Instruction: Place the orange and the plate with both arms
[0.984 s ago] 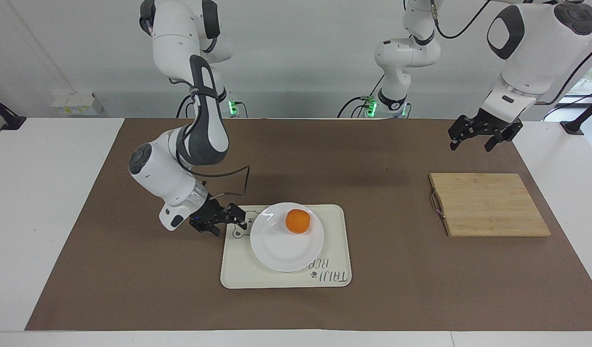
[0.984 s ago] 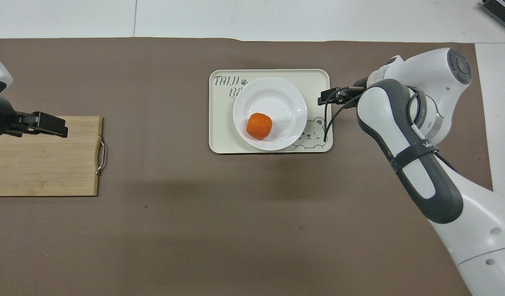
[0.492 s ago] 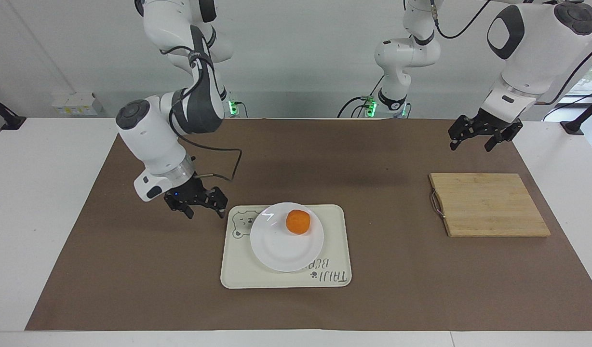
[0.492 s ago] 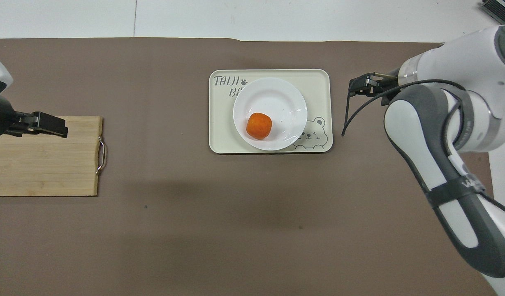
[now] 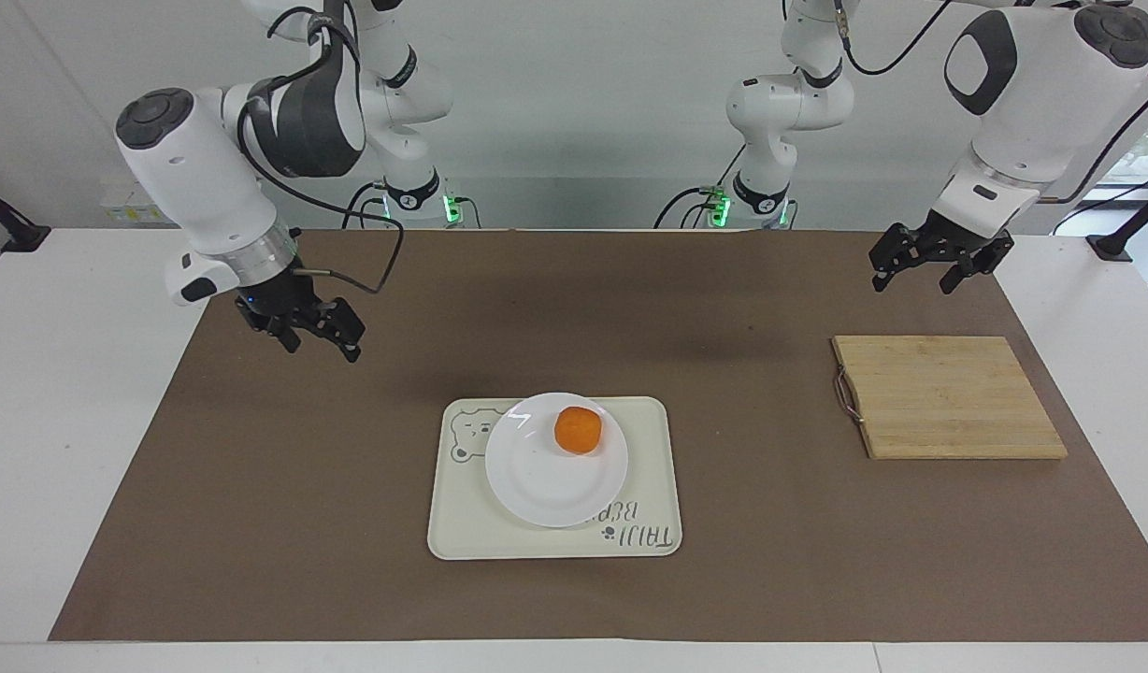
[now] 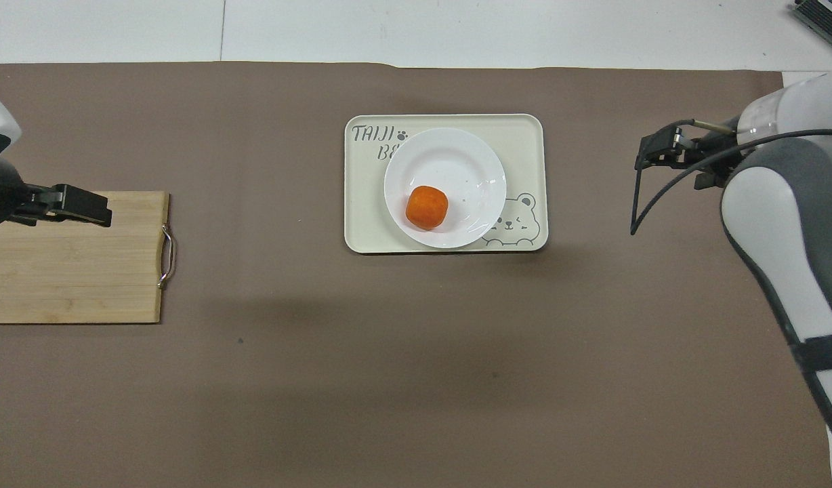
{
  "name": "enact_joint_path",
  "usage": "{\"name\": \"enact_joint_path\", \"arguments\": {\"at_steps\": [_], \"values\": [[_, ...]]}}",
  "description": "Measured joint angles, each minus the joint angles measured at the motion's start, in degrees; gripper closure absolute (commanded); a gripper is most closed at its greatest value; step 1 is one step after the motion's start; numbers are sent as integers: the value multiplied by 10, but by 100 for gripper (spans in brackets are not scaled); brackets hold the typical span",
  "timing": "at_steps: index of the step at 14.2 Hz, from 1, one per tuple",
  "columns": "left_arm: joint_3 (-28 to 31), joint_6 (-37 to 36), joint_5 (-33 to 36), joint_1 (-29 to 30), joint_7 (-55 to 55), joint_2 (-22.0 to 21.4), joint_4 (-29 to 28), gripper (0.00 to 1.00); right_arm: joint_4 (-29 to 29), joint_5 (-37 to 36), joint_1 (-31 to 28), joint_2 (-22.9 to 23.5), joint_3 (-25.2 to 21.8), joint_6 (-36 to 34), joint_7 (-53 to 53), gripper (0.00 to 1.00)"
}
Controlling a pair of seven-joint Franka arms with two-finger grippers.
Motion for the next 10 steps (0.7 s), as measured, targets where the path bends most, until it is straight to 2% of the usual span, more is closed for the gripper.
{"name": "enact_joint_path", "arguments": {"at_steps": [4, 7, 10], "values": [[0, 0, 0, 0, 0, 0, 0, 0, -7, -10, -28, -23, -1, -48, -46, 0], [0, 0, 0, 0, 0, 0, 0, 0, -7, -46, -32, -61, 2, -72, -53, 0], [0, 0, 0, 0, 0, 0, 0, 0, 19, -58, -27, -93, 11, -122, -53, 0]]}}
